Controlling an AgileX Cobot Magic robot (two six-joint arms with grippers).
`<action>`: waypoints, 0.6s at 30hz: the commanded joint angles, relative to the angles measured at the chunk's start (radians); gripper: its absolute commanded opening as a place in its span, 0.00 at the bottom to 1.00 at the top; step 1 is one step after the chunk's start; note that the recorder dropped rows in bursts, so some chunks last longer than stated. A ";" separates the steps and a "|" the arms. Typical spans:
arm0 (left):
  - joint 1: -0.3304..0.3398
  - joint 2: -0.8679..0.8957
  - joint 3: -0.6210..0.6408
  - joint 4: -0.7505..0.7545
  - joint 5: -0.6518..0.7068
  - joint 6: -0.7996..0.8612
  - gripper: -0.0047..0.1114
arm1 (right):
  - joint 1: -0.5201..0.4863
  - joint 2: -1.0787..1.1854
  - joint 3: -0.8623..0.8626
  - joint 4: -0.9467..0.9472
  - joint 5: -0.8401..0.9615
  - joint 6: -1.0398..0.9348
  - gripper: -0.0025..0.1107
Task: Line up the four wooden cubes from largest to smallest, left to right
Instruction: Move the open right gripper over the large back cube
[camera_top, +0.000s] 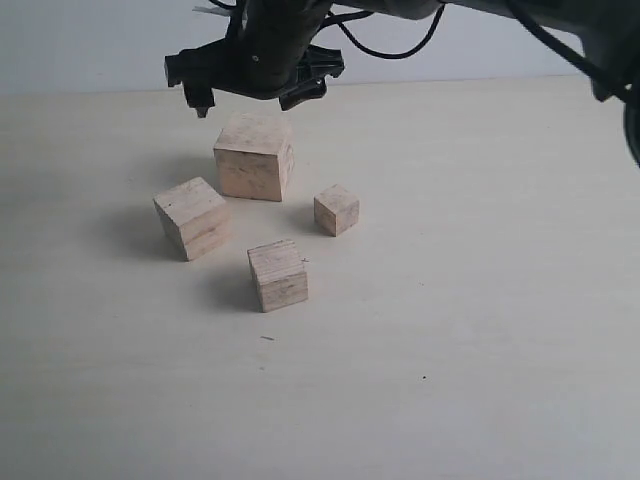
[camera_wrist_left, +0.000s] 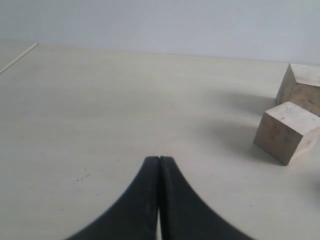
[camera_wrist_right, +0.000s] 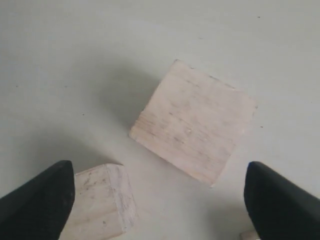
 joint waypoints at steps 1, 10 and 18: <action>-0.006 -0.006 0.004 0.001 -0.011 -0.004 0.04 | 0.001 0.063 -0.157 -0.040 0.096 0.112 0.77; -0.006 -0.006 0.004 0.001 -0.011 -0.004 0.04 | -0.001 0.212 -0.322 -0.049 0.181 0.224 0.77; -0.006 -0.006 0.004 0.001 -0.011 -0.004 0.04 | -0.029 0.251 -0.364 -0.049 0.151 0.328 0.77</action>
